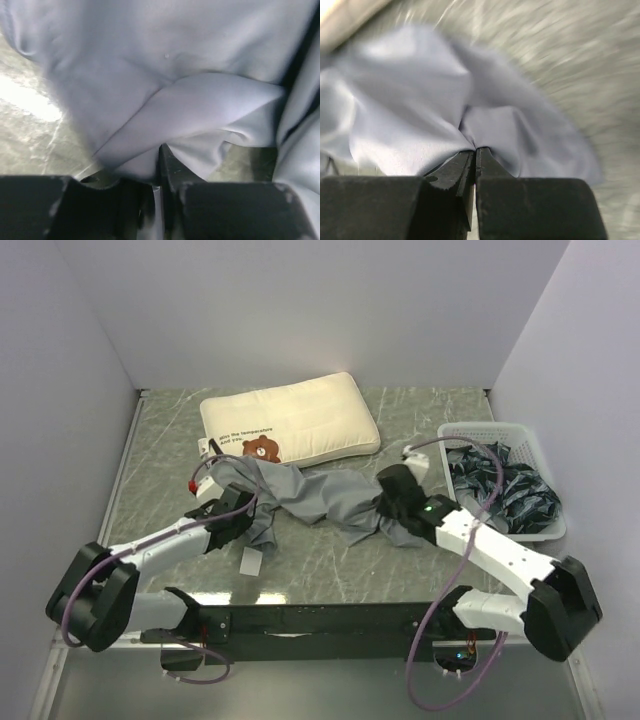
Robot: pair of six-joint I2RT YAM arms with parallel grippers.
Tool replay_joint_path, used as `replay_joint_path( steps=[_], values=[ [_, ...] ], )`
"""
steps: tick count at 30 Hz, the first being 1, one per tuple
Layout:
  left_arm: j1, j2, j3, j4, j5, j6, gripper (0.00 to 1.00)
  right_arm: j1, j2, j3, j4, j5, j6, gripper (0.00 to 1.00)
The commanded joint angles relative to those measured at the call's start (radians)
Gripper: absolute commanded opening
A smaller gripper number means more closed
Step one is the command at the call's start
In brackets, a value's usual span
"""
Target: Put the pillow into the pillowcase
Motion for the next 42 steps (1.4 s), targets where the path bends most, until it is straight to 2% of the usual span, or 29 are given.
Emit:
replay_joint_path(
  steps=[1,2,6,10,12,14,16,17,18,19,20,21,22,24,27,30,36,42],
  values=[
    [-0.002,-0.119,0.062,-0.119,-0.082,0.012,0.2,-0.154,-0.093,0.055,-0.099,-0.007,-0.047,0.02],
    [-0.002,-0.161,0.063,-0.135,-0.086,0.01,0.19,-0.228,-0.116,0.071,-0.102,-0.022,-0.054,0.02],
    [-0.002,-0.252,0.074,-0.209,-0.087,0.005,0.14,-0.388,-0.159,0.122,-0.117,-0.128,-0.094,0.02],
    [0.0,-0.327,0.089,-0.282,-0.111,0.008,0.14,-0.505,-0.185,0.174,-0.14,-0.207,-0.119,0.02],
    [0.0,-0.363,0.091,-0.287,-0.11,0.019,0.16,-0.511,-0.187,0.193,-0.137,-0.253,-0.126,0.04],
    [0.0,-0.375,0.089,-0.269,-0.082,0.06,0.18,-0.511,-0.181,0.182,-0.13,-0.295,-0.128,0.11],
    [0.0,-0.377,0.089,-0.255,-0.064,0.082,0.24,-0.507,-0.184,0.162,-0.111,-0.299,-0.134,0.21],
    [0.0,-0.377,0.089,-0.249,-0.048,0.091,0.29,-0.507,-0.185,0.142,-0.108,-0.294,-0.137,0.3],
    [0.0,-0.381,0.088,-0.238,-0.038,0.097,0.44,-0.507,-0.187,0.135,-0.108,-0.287,-0.146,0.35],
    [0.0,-0.389,0.086,-0.235,-0.031,0.107,0.47,-0.502,-0.197,0.13,-0.113,-0.277,-0.152,0.46],
    [0.0,-0.392,0.086,-0.235,-0.027,0.107,0.51,-0.475,-0.204,0.127,-0.116,-0.264,-0.155,0.52],
    [0.0,-0.397,0.089,-0.235,-0.022,0.108,0.65,-0.455,-0.207,0.127,-0.122,-0.207,-0.16,0.57],
    [0.0,-0.403,0.094,-0.241,-0.024,0.105,0.72,-0.426,-0.217,0.128,-0.139,-0.178,-0.162,0.66],
    [0.0,-0.403,0.112,-0.249,-0.031,0.107,0.82,-0.299,-0.221,0.136,-0.149,-0.08,-0.149,0.69],
    [0.001,-0.381,0.141,-0.244,-0.04,0.117,0.82,-0.115,-0.205,0.112,-0.15,-0.033,-0.12,0.69],
    [0.001,-0.326,0.184,-0.226,-0.033,0.146,0.81,-0.016,-0.162,0.044,-0.134,0.016,-0.074,0.69],
    [0.001,-0.21,0.284,-0.223,-0.065,0.185,0.82,0.003,-0.147,-0.154,-0.032,0.013,0.007,0.69],
    [0.001,-0.14,0.382,-0.229,-0.088,0.22,0.84,-0.004,-0.156,-0.229,-0.05,0.117,0.133,0.79]
  ],
)
